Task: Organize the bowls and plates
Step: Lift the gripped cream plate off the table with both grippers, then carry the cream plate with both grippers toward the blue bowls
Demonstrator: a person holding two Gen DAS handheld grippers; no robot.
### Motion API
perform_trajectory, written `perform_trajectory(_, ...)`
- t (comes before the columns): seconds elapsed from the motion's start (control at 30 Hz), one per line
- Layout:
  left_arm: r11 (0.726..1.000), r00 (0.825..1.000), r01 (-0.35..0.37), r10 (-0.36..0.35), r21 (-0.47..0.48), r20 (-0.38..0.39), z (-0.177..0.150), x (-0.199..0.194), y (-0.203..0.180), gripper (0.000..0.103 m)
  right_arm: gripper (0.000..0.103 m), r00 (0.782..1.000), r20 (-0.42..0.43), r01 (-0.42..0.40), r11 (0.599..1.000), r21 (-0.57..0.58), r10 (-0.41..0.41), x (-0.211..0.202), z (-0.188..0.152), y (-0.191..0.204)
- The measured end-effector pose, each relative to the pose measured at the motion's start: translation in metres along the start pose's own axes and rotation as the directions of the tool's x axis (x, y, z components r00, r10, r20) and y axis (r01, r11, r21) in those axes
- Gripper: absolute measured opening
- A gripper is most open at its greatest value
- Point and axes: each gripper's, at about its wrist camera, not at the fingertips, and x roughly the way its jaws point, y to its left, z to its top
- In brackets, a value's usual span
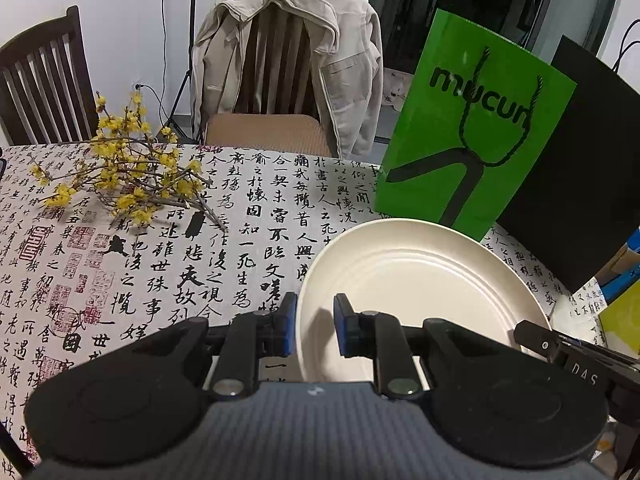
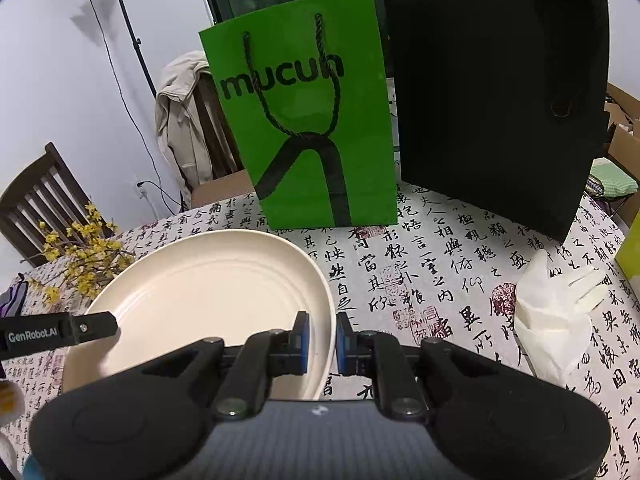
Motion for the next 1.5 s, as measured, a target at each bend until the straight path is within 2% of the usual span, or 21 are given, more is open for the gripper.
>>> perform_trajectory(1.5,1.000,0.997,-0.001,0.000,0.014,0.079,-0.034,-0.088,0.020,0.019,0.013,0.997,0.081,-0.015,1.000,-0.013,0.016,-0.081,-0.042,0.031)
